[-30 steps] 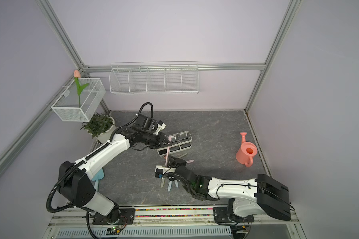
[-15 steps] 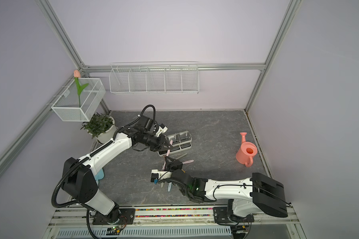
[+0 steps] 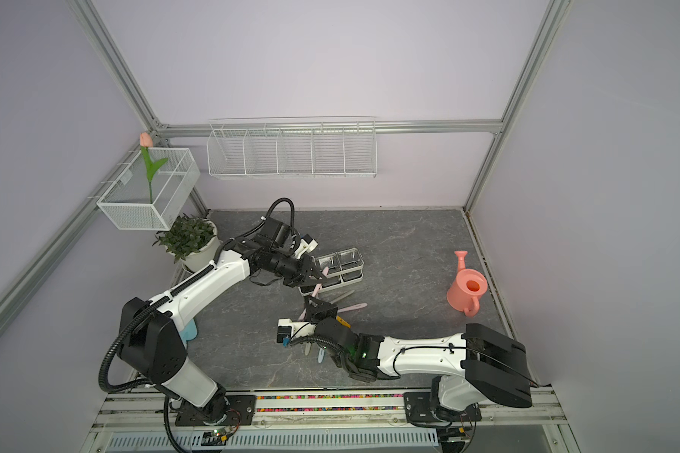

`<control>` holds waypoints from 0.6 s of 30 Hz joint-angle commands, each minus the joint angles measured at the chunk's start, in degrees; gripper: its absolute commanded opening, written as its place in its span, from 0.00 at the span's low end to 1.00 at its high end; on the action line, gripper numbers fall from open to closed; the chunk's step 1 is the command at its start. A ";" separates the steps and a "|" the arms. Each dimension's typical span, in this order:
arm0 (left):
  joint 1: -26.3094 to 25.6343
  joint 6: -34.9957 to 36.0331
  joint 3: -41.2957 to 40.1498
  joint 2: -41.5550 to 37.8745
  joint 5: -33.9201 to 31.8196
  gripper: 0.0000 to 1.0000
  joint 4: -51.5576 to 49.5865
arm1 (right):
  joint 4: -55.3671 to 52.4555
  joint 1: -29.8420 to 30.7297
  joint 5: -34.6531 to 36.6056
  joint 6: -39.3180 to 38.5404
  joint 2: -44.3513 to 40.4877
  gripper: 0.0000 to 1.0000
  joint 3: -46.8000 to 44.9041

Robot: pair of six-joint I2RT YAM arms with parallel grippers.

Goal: Place the toothbrush into the toothbrush holder
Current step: Pick up the toothbrush from the center of the board.

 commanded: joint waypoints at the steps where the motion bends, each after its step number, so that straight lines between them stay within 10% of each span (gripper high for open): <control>1: -0.20 1.46 0.84 -0.22 3.14 0.00 -0.37 | -3.86 0.28 0.30 1.76 1.33 0.07 2.49; 18: -0.25 0.04 0.23 -0.28 2.73 0.12 2.01 | -21.49 -7.56 -15.98 24.73 -13.17 0.07 5.05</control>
